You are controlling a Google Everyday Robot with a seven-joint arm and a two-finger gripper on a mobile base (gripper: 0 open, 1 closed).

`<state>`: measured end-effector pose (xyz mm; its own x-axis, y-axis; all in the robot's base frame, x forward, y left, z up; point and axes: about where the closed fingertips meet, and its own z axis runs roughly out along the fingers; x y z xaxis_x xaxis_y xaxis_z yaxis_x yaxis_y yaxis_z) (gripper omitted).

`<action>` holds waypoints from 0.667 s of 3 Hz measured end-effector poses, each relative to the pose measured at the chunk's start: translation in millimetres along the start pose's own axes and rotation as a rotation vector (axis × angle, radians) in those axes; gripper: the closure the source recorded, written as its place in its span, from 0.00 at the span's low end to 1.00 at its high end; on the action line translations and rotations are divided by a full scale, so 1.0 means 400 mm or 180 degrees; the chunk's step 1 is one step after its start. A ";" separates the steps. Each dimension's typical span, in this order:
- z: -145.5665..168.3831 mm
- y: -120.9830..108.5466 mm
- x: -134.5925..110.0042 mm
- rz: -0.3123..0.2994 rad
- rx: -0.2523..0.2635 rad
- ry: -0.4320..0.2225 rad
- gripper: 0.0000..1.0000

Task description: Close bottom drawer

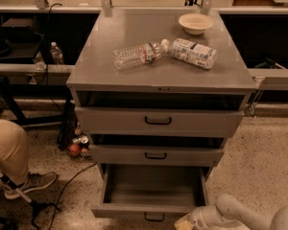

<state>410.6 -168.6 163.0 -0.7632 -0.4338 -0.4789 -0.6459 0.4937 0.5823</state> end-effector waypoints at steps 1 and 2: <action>0.013 -0.004 -0.021 -0.0167 0.0024 -0.0012 1.00; 0.036 -0.018 -0.092 -0.0643 0.0174 -0.0155 1.00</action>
Offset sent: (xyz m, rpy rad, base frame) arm 0.0661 0.0369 0.0147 -0.0166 -0.3930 0.1296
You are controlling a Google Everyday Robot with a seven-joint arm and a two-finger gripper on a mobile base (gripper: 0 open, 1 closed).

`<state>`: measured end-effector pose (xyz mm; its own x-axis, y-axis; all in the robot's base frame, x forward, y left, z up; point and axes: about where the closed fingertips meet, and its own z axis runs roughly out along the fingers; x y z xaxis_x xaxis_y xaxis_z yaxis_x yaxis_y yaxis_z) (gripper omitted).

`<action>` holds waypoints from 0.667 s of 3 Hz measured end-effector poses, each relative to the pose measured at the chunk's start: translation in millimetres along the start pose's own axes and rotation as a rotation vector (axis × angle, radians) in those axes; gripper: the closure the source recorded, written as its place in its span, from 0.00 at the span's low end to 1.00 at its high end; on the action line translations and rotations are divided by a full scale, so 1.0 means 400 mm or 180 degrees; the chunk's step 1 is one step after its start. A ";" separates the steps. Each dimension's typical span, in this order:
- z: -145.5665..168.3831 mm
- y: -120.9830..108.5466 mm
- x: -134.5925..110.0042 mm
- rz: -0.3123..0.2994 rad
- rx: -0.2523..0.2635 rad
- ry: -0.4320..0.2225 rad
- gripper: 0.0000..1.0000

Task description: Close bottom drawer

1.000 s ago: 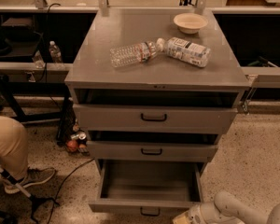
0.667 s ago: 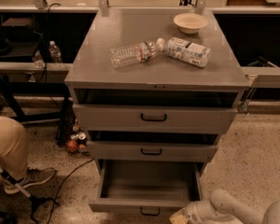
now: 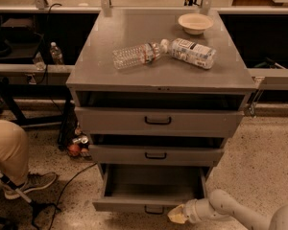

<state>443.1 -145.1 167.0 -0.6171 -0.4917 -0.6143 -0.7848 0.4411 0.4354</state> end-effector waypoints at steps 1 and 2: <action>0.006 -0.006 -0.009 -0.0063 0.0036 -0.0020 1.00; 0.038 -0.045 -0.067 -0.0433 0.0250 -0.0136 1.00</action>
Offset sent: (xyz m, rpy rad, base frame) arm 0.0952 0.0416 0.0042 -0.0686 -0.4449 0.0552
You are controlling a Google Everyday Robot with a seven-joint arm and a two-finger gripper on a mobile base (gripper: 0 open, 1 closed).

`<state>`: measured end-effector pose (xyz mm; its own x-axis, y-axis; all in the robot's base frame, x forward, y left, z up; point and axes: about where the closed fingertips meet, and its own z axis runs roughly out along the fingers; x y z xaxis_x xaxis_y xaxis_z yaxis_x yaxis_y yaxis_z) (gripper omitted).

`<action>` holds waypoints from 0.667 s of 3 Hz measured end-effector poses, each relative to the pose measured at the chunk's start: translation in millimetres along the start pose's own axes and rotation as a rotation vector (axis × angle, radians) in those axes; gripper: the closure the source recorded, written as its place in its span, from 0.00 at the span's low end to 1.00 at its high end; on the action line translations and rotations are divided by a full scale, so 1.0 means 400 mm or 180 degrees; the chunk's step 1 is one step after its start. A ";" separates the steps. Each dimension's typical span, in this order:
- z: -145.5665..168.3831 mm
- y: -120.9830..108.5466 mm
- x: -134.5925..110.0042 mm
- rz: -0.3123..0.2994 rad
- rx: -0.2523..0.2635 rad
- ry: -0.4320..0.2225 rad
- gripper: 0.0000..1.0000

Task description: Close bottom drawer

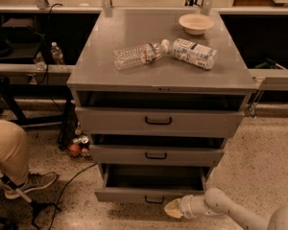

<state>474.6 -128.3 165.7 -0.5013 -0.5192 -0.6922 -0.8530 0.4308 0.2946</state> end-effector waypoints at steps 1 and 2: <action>0.000 0.000 0.000 0.0000 0.0000 0.0000 1.00; -0.010 -0.030 -0.001 -0.0131 0.0097 0.0013 1.00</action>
Offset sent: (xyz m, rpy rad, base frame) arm 0.0165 -0.0138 0.0020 -0.0159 -0.0703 0.0007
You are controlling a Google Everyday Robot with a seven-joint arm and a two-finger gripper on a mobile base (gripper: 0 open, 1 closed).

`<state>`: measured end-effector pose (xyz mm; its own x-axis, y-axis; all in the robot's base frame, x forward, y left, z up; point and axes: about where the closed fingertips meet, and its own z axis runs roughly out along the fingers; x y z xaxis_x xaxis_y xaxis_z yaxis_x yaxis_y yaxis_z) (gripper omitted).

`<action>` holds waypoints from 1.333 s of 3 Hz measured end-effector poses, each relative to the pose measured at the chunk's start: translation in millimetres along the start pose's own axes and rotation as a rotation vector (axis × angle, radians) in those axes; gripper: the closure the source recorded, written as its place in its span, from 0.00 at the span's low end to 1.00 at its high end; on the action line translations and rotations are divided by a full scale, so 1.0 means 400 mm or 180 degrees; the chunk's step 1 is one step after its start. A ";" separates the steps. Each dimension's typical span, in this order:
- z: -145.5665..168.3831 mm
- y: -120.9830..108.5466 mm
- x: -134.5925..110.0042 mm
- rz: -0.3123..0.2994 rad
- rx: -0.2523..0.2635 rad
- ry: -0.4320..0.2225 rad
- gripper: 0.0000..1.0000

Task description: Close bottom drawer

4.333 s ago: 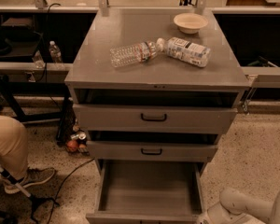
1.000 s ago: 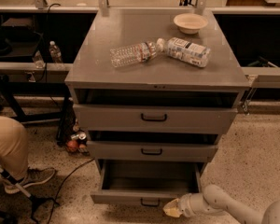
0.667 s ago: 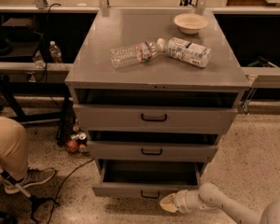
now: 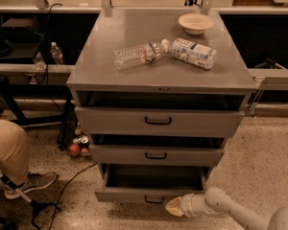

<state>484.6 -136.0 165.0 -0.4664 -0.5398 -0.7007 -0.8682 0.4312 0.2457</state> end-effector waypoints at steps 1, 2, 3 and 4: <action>-0.012 -0.042 0.003 -0.0137 0.0162 0.0069 1.00; -0.035 -0.107 0.014 -0.0289 0.0377 0.0156 1.00; -0.035 -0.161 0.025 -0.0370 0.0521 0.0217 1.00; -0.031 -0.207 0.026 -0.0454 0.0641 0.0240 1.00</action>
Offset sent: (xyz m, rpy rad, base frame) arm 0.0596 -0.0640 -0.0054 -0.2004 -0.1905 -0.0288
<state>549.5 -186.2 145.9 -0.3595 -0.6547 -0.6649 -0.8784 0.4779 0.0044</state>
